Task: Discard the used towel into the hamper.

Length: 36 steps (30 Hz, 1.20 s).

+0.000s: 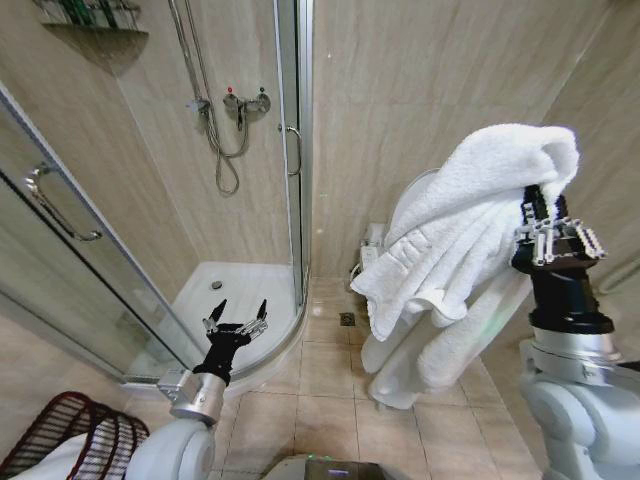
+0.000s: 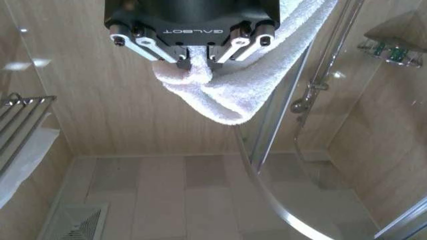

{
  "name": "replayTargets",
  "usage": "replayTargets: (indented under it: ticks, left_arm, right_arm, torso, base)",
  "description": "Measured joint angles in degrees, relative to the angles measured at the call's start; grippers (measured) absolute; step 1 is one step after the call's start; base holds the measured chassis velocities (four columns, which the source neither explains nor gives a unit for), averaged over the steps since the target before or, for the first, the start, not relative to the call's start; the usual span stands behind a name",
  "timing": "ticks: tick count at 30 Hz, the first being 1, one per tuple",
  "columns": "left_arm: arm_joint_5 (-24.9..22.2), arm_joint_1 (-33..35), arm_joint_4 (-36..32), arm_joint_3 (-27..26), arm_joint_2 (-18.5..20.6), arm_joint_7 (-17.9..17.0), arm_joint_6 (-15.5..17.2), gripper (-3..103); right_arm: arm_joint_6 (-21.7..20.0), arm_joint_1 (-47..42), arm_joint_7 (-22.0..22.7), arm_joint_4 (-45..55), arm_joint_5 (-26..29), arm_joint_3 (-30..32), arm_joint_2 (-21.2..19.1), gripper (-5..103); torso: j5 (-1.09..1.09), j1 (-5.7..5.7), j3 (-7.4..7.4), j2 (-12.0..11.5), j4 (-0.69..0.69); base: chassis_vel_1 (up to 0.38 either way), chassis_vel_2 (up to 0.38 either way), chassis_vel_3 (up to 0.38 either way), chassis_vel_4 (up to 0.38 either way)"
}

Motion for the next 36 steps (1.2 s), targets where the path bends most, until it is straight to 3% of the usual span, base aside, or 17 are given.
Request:
replayTargets:
  ticks: [36]
  left_arm:
    - [0.0,0.0,0.0,0.0,0.0,0.0,0.0,100]
  right_arm:
    - [-0.1,-0.3,0.0,0.0,0.4,0.5,-0.1,13]
  torso:
    - [0.00,4.34,5.28,9.6,0.00]
  base:
    - [0.000,0.000,0.000,0.000]
